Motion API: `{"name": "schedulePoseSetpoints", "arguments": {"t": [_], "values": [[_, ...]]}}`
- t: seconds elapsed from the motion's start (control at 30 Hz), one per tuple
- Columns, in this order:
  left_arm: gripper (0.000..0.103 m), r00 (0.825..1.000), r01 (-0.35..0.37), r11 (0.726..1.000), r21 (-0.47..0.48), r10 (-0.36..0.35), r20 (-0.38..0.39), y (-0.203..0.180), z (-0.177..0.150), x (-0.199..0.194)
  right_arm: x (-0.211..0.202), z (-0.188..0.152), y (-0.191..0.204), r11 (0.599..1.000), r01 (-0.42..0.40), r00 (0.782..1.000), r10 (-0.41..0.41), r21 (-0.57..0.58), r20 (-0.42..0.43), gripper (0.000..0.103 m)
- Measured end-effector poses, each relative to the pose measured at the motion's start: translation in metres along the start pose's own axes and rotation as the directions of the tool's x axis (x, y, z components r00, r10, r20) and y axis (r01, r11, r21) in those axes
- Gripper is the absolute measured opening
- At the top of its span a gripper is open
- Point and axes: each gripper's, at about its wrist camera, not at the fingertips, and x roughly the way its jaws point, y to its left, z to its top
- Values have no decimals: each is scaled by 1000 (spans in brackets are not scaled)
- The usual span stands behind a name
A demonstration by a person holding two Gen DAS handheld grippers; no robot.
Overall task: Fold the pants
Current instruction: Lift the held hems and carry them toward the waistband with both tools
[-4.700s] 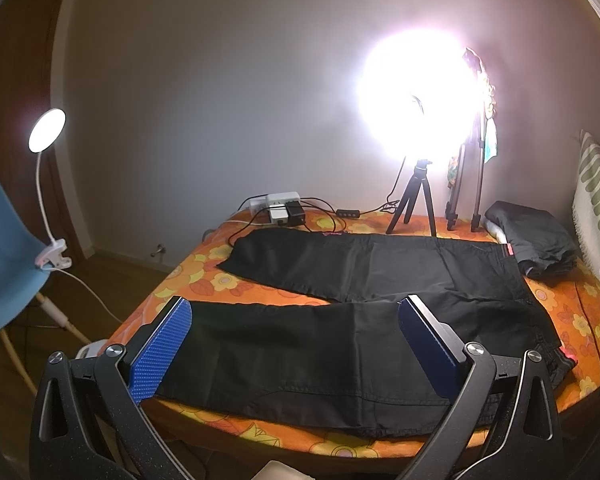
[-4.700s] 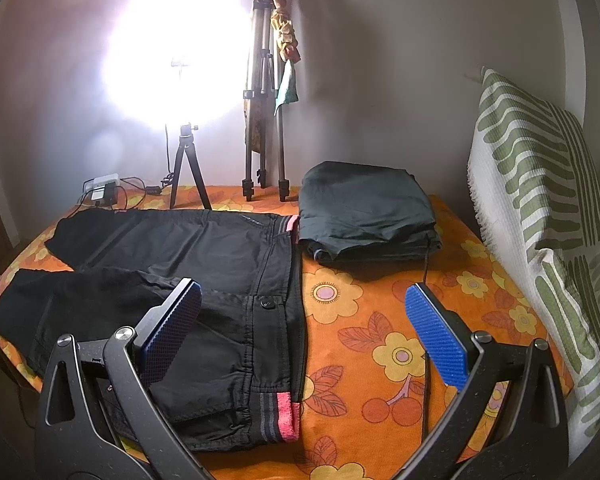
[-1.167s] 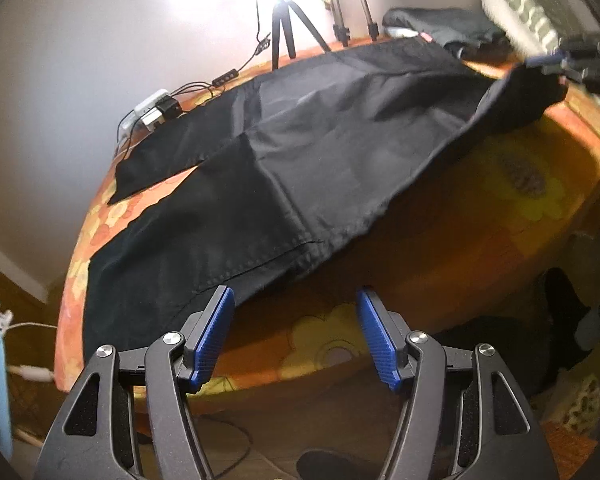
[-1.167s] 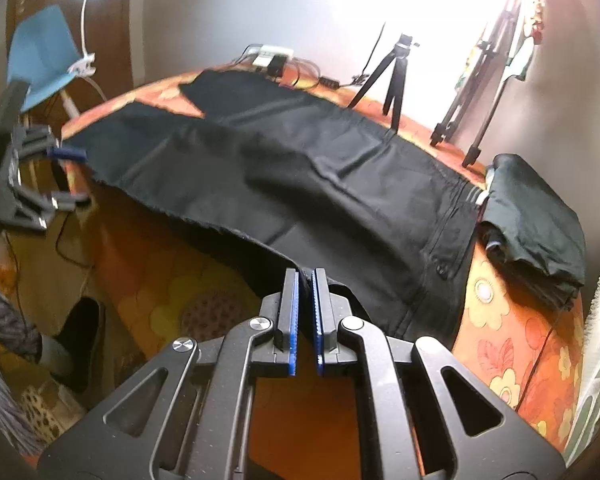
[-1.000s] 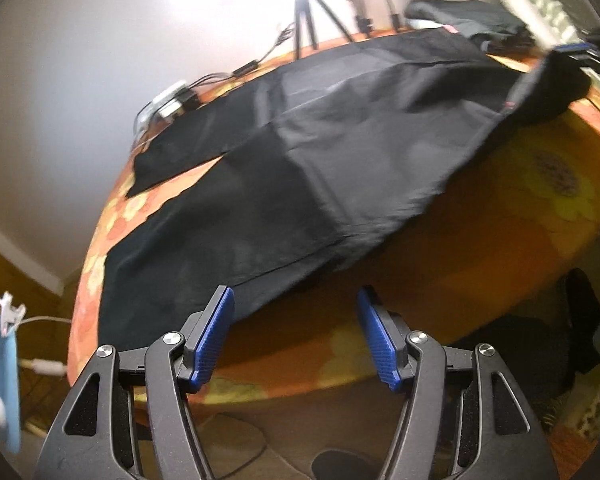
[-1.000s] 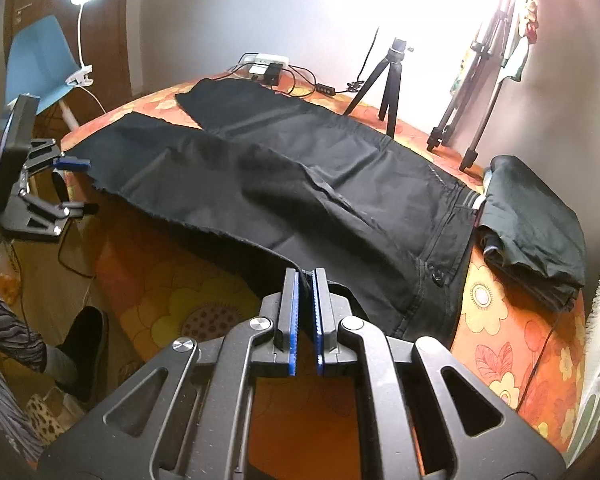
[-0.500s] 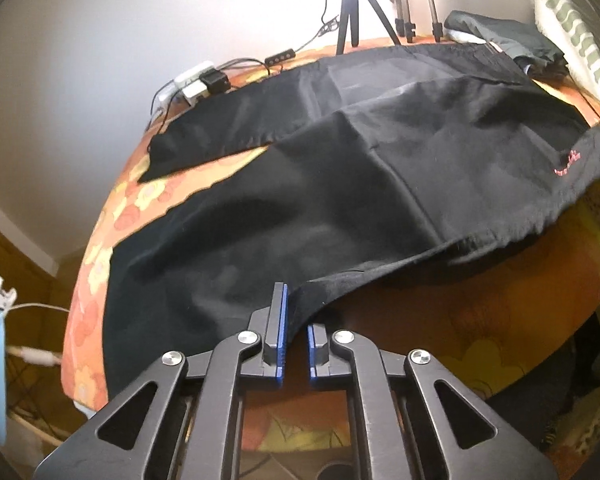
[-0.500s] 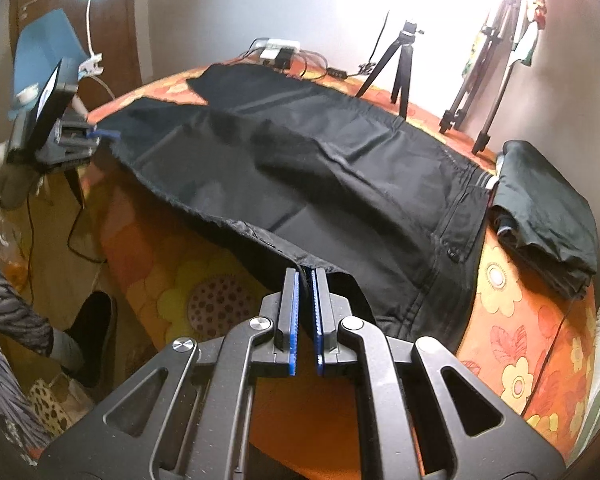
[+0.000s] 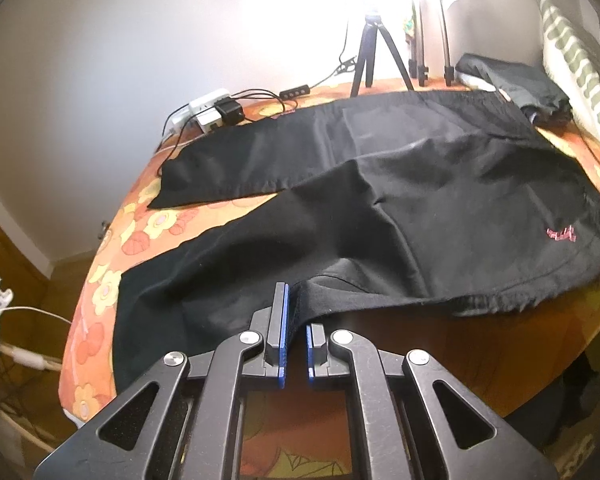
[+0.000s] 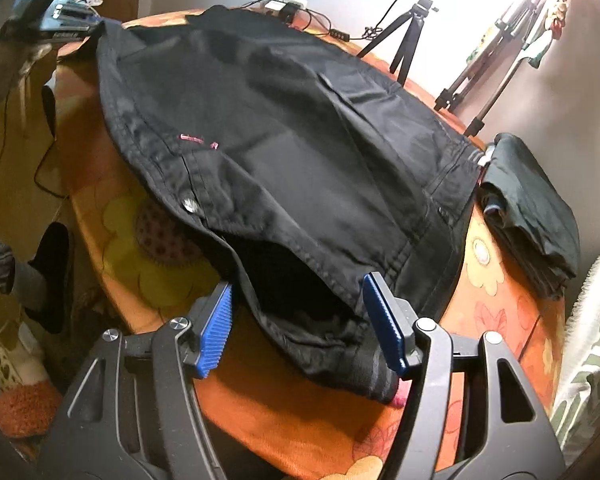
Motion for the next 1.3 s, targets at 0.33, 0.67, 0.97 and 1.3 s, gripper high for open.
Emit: {"name": "schedulePoseSetpoints", "arguments": {"t": [0.33, 0.67, 0.97, 1.3], "values": [[5, 998, -28, 1000, 12, 27, 59, 1, 13, -9, -4, -2, 0, 999, 32, 999, -32, -13, -7, 15], [4, 983, -100, 989, 106, 82, 162, 11, 71, -24, -35, 55, -43, 983, 152, 979, -164, 105, 118, 6], [4, 984, -116, 981, 155, 92, 156, 23, 100, 2, -32, 103, -82, 969, 190, 964, -214, 156, 160, 6], [4, 991, -117, 977, 180, 104, 79, 32, 141, 65, 29, 142, -129, 965, 204, 966, -225, 162, 124, 6]]}}
